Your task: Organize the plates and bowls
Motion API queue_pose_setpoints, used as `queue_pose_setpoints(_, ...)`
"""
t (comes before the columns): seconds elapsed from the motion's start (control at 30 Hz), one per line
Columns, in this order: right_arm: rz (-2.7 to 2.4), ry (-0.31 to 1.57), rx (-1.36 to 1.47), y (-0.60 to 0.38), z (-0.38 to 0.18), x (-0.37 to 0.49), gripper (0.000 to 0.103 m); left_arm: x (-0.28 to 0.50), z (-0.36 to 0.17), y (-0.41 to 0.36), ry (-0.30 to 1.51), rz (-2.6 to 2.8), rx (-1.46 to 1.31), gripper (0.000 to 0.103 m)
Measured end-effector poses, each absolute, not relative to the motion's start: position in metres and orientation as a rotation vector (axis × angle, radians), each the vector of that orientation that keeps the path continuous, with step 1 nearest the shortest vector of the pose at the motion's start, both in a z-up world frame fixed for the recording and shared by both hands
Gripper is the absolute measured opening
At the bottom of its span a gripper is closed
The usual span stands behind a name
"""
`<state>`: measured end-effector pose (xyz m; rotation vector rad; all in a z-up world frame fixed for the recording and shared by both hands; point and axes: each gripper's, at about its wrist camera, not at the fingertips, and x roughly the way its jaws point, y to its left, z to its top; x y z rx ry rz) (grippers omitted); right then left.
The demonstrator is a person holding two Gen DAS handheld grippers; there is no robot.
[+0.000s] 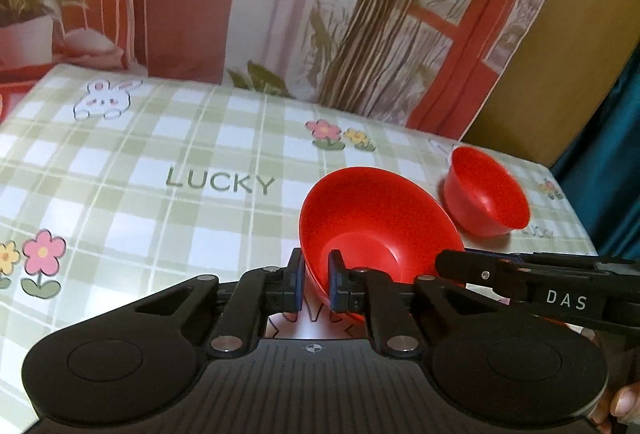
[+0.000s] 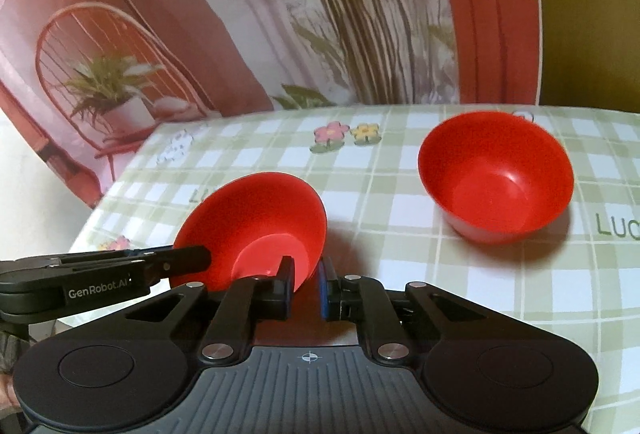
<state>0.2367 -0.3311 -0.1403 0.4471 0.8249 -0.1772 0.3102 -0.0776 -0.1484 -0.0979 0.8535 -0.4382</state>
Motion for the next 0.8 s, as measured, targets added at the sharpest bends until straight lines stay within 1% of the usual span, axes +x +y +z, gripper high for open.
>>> queue_pose_setpoints(0.33, -0.193, 0.723, 0.474, -0.342, -0.102, 0.195, 0.011, 0.283, -0.11, -0.098, 0.79, -0.462, -0.046, 0.013)
queue_pose_setpoints(0.57, -0.211, 0.674, 0.468, -0.35, -0.082, 0.155, 0.011, 0.255, -0.1, -0.121, 0.786, -0.491, -0.02, 0.014)
queue_pose_setpoints(0.8, -0.249, 0.64, 0.495, -0.36, -0.076, 0.115, 0.011, 0.23, -0.098, -0.14, 0.817, -0.552, 0.006, 0.016)
